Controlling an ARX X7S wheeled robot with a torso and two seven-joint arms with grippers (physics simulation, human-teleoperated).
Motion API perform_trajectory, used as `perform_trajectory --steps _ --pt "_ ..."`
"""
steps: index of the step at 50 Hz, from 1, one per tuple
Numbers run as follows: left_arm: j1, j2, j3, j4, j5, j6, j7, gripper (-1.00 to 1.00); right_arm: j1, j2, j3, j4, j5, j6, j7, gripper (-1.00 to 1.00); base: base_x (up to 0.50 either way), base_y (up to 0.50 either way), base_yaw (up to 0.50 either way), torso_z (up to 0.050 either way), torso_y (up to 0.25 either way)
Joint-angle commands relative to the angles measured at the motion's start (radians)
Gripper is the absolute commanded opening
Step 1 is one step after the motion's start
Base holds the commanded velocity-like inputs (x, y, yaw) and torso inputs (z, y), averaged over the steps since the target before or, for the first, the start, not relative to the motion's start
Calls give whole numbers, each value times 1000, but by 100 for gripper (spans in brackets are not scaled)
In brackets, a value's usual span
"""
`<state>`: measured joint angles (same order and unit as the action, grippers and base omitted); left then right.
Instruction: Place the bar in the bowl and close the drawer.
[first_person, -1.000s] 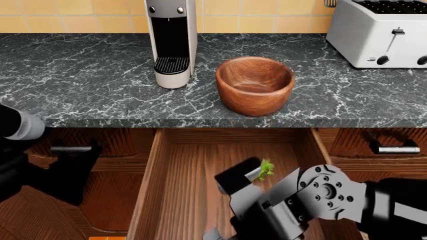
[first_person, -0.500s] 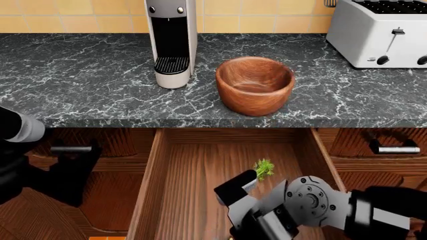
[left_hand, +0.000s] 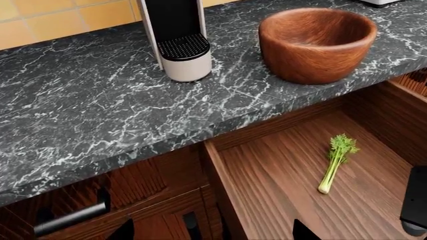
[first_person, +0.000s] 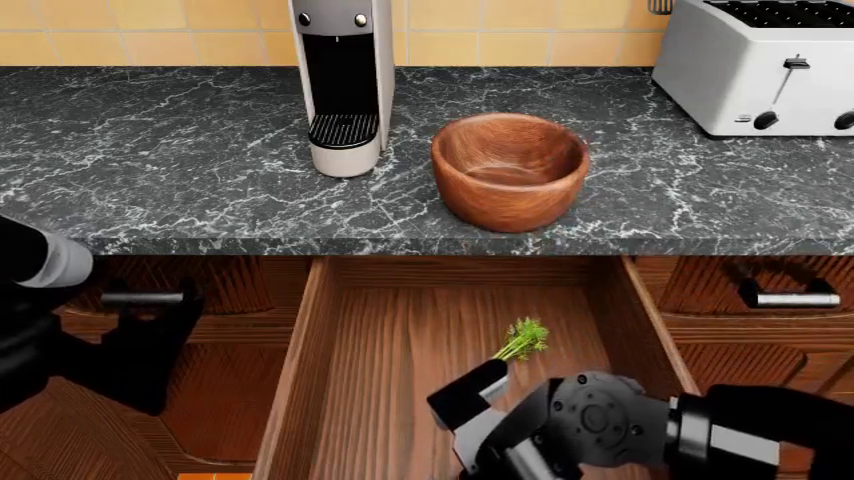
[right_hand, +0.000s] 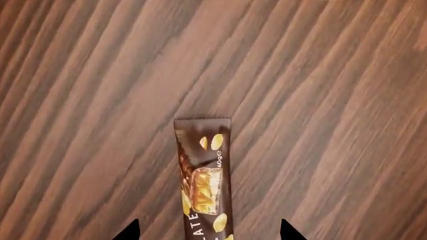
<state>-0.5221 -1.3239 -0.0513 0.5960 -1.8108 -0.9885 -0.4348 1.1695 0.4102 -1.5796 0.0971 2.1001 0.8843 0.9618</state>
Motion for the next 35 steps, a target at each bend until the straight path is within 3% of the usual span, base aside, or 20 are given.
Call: perform_trajectory --steps 1,35 --pt "24 6 -18 -2 15 -2 10 100 -22 -25 -18 53 -43 2 -46 100 0 0 0 0 0" --pt "-3 26 11 -7 34 -21 6 100 -58 -75 -52 150 -118 5 -140 100 0 0 0 0 0"
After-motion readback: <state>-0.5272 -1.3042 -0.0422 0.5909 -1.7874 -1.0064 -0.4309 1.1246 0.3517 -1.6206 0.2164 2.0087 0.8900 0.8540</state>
